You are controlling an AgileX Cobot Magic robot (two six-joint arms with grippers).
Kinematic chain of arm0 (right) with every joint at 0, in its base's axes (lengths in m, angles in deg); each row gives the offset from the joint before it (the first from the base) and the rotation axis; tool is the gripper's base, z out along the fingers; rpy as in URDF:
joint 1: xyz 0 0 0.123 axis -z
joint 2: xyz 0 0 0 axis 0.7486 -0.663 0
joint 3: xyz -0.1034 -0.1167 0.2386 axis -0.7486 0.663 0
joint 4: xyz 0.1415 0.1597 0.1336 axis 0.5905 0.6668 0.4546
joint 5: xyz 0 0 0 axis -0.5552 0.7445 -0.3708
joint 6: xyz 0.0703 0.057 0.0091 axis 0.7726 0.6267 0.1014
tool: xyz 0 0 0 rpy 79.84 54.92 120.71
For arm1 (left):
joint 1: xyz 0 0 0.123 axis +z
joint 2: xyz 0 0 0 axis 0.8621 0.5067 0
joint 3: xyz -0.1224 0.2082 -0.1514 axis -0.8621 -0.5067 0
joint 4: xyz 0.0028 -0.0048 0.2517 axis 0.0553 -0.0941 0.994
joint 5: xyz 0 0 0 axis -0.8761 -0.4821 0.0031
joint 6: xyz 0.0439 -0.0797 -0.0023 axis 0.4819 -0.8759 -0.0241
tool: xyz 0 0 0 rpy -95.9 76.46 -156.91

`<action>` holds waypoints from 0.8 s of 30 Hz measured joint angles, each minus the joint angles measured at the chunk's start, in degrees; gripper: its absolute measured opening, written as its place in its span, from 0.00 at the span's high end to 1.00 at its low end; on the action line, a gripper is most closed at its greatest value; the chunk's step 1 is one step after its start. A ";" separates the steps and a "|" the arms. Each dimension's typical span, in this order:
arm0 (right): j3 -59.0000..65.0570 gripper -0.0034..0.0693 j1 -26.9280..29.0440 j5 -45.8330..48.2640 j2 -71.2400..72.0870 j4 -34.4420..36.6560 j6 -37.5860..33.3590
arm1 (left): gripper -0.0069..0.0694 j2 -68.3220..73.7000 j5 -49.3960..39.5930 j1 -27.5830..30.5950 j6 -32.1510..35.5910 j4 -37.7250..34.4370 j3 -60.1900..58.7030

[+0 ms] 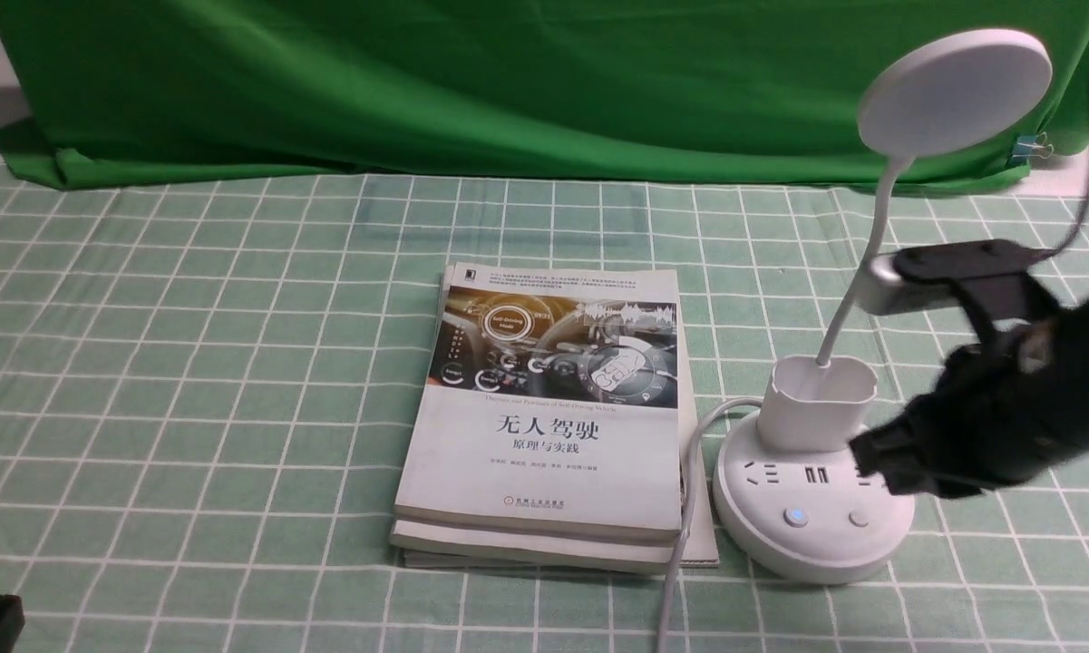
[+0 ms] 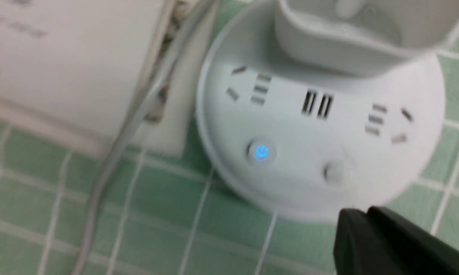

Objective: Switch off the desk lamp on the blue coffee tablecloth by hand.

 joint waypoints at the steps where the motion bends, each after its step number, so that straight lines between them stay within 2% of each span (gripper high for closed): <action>1: 1.45 0.90 0.00 -0.14 2.51 0.13 0.24 | 0.91 0.00 0.00 0.00 0.00 0.00 0.00; 7: 10.60 0.89 0.00 -0.85 15.37 0.39 2.60 | 0.91 0.00 0.00 0.00 0.00 0.00 0.00; 12: 12.23 0.87 0.00 0.79 23.20 0.39 4.04 | 0.91 0.00 0.00 0.00 0.00 0.00 0.00; 18: 12.41 0.86 0.00 -1.42 28.53 -1.43 3.70 | 0.91 0.00 0.00 0.00 0.00 0.00 0.00; 22: 16.74 0.91 0.69 -9.93 32.54 -3.26 1.34 | 0.91 0.00 0.00 0.00 0.00 0.00 0.00; 24: 24.94 0.92 4.06 -19.41 38.72 -3.94 -0.84 | 0.91 0.00 0.00 0.00 0.00 0.00 0.00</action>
